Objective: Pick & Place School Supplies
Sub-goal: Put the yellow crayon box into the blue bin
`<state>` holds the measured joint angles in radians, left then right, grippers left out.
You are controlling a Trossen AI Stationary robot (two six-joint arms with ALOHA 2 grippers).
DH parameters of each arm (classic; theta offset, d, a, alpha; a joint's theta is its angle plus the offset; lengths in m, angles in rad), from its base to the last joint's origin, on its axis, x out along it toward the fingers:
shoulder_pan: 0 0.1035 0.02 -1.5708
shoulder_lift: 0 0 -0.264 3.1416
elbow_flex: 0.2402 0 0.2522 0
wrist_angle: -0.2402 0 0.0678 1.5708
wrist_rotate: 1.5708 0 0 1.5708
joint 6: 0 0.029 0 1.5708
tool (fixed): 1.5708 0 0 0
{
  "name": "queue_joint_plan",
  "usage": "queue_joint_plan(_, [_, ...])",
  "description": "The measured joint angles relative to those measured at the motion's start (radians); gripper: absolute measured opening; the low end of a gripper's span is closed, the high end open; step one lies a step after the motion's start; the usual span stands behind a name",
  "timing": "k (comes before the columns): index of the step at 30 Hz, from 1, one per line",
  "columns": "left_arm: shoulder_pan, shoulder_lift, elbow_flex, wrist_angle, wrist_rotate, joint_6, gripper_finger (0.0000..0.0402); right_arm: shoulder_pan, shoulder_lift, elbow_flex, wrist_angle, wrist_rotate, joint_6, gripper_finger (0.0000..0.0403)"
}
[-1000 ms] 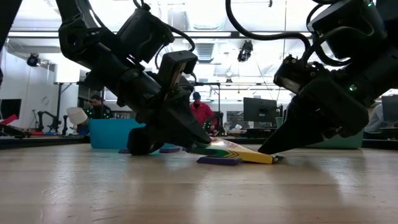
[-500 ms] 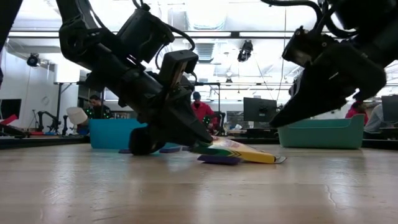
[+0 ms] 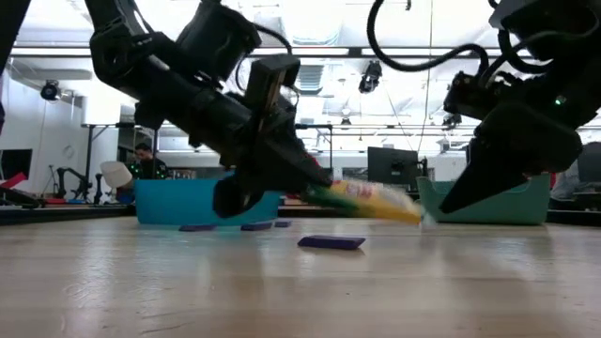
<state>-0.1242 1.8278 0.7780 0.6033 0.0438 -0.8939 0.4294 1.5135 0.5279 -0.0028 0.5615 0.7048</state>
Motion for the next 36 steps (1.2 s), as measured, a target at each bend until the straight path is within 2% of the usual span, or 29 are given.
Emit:
queue_joint_plan(11, [-0.001, -0.128, 0.000, 0.003, -0.043, 0.122, 0.0050, 0.000, 0.000, -0.008, -0.002, 0.015, 0.003, 0.0052])
queue_joint_plan(15, [-0.002, -0.208, 0.000, -0.054, -0.104, 0.202, 0.0047, 0.000, 0.000, -0.009, -0.003, 0.017, 0.003, 0.0052])
queue_joint_plan(21, [-0.004, -0.369, 0.000, -0.266, -0.328, 0.316, 0.0046, 0.000, -0.001, -0.015, -0.005, 0.017, 0.018, 0.0052])
queue_joint_plan(27, [-0.005, -0.515, 0.001, -0.443, -0.643, 0.445, 0.0046, 0.000, -0.001, -0.023, -0.011, 0.017, 0.033, 0.0052])
queue_joint_plan(32, [-0.002, -0.585, 0.001, -0.564, -0.880, 0.448, 0.0047, 0.000, -0.001, -0.025, -0.011, 0.017, 0.048, 0.0052])
queue_joint_plan(36, [-0.001, -0.601, 0.002, -0.670, -1.009, 0.400, 0.0046, 0.000, -0.001, -0.025, -0.011, 0.017, 0.048, 0.0052])
